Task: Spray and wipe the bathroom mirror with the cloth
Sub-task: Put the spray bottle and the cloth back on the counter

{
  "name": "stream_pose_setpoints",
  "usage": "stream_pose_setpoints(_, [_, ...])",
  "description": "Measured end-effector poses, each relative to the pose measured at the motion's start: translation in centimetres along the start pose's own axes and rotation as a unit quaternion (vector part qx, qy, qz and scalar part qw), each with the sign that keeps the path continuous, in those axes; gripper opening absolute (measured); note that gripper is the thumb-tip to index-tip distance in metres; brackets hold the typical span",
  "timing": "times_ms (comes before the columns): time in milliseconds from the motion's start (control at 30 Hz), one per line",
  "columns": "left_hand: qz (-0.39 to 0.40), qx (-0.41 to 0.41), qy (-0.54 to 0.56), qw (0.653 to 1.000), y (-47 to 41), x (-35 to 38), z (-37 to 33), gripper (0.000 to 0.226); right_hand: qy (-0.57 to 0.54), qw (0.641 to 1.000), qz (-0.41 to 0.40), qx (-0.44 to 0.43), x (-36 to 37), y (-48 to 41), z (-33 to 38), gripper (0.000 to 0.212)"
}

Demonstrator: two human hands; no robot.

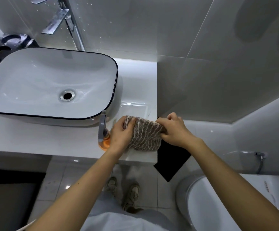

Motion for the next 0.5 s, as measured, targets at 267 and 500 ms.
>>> stream_pose_setpoints(267, [-0.013,-0.033,0.036,0.999,2.5,-0.3,2.6,0.032,-0.067,0.994,-0.063,-0.053,-0.7,3.6,1.6,0.009])
stream_pose_setpoints(500, [0.021,-0.095,0.027,0.995,-0.8,1.1,2.7,0.011,-0.087,0.993,-0.058,0.059,0.5,-0.6,-0.3,0.043])
Point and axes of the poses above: each hand's wrist, its own y-axis away from the middle knuckle, its own x-axis out of the palm, z = x × y, the point moved 6 cm from there along -y, towards the middle knuckle, and after that the axes turned 9 degrees about -y, right-handed, at the moved point
